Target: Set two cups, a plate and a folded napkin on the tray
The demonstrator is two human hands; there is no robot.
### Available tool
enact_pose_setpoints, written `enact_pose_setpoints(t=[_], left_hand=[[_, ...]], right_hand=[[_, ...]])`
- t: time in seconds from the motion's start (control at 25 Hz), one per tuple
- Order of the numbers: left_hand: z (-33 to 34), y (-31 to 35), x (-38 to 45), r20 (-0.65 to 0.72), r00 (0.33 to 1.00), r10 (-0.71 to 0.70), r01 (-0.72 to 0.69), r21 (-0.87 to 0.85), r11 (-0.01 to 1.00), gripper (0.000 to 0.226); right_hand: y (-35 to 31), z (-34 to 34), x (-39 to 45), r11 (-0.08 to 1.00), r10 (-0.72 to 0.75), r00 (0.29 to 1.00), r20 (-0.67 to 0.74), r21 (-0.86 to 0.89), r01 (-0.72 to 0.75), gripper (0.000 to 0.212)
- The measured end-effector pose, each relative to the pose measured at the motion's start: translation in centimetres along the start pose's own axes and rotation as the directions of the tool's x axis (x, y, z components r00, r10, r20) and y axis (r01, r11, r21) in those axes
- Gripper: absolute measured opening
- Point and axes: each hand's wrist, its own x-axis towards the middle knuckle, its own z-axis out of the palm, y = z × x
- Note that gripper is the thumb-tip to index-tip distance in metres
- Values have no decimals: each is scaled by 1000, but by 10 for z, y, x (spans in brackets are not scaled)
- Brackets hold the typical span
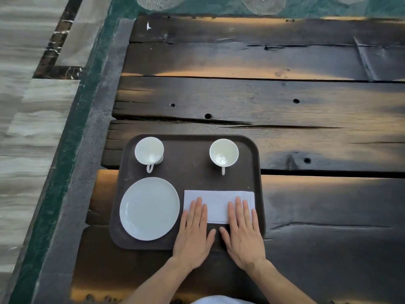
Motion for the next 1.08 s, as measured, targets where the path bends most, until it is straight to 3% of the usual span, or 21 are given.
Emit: enact_pose_setpoints(t=[0.2,0.52,0.76,1.08], left_hand=[[-8,6,31,-49,983,176,-175,15,984,61],[4,-1,41,-38,997,63,-63,-7,998,69],[6,-4,41,-42,999,9,-8,7,1000,67],[-6,-4,43,117,993,1,-2,3,1000,67]], right_hand=[[5,-1,31,995,-101,994,46,-21,102,60],[20,16,35,997,50,998,44,57,-53,55],[19,21,36,997,45,999,31,57,-47,60],[16,4,43,998,55,966,252,28,-64,68]])
